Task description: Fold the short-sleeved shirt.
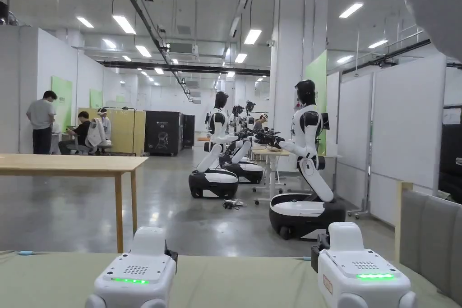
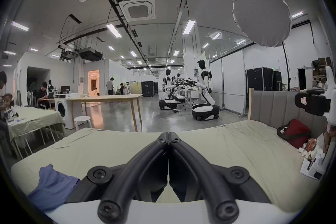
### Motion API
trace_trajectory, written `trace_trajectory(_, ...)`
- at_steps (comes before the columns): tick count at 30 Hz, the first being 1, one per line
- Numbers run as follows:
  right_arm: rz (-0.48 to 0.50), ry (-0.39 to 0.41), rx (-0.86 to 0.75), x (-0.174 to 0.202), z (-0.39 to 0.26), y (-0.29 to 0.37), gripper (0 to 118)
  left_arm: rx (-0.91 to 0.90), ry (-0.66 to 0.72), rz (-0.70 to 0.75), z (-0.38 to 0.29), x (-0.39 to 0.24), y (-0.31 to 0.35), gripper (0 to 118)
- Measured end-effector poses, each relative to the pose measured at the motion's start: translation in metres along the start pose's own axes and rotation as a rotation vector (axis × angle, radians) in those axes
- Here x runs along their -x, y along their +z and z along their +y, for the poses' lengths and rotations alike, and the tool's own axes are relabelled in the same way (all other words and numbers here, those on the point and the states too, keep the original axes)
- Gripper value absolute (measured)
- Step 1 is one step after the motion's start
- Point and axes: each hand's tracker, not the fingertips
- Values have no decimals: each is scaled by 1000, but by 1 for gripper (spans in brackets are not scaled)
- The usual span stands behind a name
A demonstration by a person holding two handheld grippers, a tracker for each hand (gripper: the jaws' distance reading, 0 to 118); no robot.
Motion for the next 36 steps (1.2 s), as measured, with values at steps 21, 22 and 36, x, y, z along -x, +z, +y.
trace_trajectory(21,357,76,-105,197,27,19,0,8,7,340,-4,183,104,0)
trace_trajectory(22,397,71,-110,216,30,21,0,7,8,379,-4,198,116,0)
trace_trajectory(36,600,80,-110,323,29,45,0,188,-86,445,-12,293,161,0)
